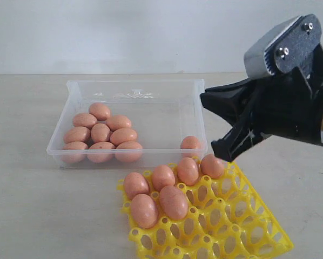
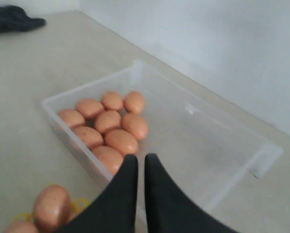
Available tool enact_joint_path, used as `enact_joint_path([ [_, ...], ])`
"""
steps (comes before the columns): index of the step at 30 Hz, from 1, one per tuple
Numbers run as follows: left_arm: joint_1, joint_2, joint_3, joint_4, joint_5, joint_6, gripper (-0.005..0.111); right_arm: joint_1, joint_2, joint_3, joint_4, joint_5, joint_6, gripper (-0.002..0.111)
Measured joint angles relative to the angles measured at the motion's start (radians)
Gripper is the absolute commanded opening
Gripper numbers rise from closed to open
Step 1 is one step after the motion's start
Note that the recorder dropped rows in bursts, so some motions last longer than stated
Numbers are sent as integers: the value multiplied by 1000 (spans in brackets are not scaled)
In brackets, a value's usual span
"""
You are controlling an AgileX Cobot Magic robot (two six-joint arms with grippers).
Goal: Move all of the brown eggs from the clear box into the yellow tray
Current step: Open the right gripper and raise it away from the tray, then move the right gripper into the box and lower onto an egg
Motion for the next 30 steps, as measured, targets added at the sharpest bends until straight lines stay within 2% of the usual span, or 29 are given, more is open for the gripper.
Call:
enact_joint_path([
  [3,0,0,0,0,0,0,4,0,0,-140,0,313,94,0],
  [4,0,0,0,0,0,0,4,0,2,-167,0,360,97,0],
  [7,0,0,0,0,0,0,4,0,34,-338,66,626,-4,0],
  [9,0,0,0,0,0,0,4,0,100,-477,262,801,-217,0],
  [12,0,0,0,0,0,0,4,0,279,-704,732,1101,-656,0],
  [17,0,0,0,0,0,0,4,0,530,-917,1181,1385,-947,0],
  [20,0,0,0,0,0,0,4,0,621,-982,1325,1439,-997,0],
  [24,0,0,0,0,0,0,4,0,694,-1017,1438,1402,-1068,3],
  [26,0,0,0,0,0,0,4,0,708,-1019,1473,1365,-1135,13],
  [30,0,0,0,0,0,0,4,6,710,-1025,1482,1323,-1261,44],
])
